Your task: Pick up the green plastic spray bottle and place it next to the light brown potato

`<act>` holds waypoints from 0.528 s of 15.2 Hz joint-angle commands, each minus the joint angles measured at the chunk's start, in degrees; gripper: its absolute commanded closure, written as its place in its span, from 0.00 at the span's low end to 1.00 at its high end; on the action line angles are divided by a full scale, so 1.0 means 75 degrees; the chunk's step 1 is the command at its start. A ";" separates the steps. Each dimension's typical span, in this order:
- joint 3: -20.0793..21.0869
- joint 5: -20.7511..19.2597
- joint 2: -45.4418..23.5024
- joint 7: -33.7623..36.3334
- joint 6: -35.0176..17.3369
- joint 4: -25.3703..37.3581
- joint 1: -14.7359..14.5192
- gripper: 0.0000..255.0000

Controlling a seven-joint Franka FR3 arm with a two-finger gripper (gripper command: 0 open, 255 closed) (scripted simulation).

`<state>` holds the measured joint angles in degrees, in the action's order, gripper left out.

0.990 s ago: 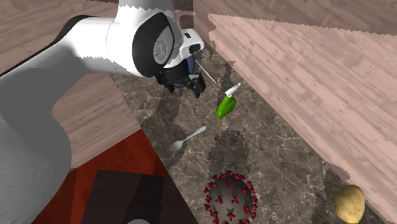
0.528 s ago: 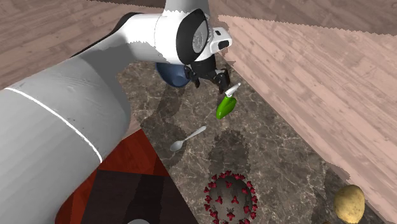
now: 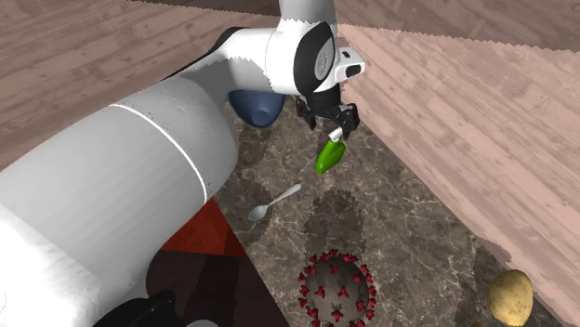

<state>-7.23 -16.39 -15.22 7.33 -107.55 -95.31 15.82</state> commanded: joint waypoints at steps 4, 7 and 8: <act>-0.0040 -0.0031 -0.0076 0.0028 -0.0435 -0.0343 0.0068 0.00; -0.0040 -0.0031 -0.0078 0.0028 -0.0435 -0.0341 0.0068 0.00; -0.0040 -0.0031 -0.0078 0.0028 -0.0435 -0.0341 0.0068 0.00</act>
<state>-7.52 -16.62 -15.79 7.56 -110.78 -97.86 16.31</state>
